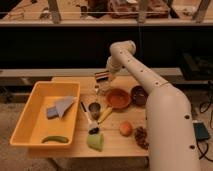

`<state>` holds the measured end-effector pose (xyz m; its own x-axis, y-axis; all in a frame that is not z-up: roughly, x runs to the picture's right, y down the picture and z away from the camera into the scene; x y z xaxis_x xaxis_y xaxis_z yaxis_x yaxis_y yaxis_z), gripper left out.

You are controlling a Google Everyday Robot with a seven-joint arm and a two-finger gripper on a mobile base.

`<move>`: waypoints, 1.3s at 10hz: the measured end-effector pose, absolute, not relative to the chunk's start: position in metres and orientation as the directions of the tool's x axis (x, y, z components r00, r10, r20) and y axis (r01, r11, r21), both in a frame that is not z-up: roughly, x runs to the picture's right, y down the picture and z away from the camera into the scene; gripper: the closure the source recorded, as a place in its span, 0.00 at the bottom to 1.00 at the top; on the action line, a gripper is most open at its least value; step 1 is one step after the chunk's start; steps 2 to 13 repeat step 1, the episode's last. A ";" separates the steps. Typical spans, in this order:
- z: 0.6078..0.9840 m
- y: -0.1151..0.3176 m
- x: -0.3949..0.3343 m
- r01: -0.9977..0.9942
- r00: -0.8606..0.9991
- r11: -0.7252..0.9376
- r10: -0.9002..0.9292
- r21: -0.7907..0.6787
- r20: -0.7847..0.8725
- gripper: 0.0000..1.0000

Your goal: Place eraser in paper cup

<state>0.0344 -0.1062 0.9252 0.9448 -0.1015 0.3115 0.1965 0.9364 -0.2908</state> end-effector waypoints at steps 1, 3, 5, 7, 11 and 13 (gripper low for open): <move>0.925 -0.107 0.035 0.194 0.946 0.936 -0.099 -0.294 0.310 0.23; 0.925 -0.107 0.035 0.194 0.946 0.936 -0.099 -0.294 0.310 0.23; 0.925 -0.107 0.035 0.194 0.946 0.936 -0.099 -0.294 0.310 0.23; 0.925 -0.107 0.035 0.194 0.946 0.936 -0.099 -0.294 0.310 0.23; 0.925 -0.107 0.035 0.194 0.946 0.936 -0.099 -0.294 0.310 0.23; 0.925 -0.107 0.035 0.194 0.946 0.936 -0.099 -0.294 0.310 0.23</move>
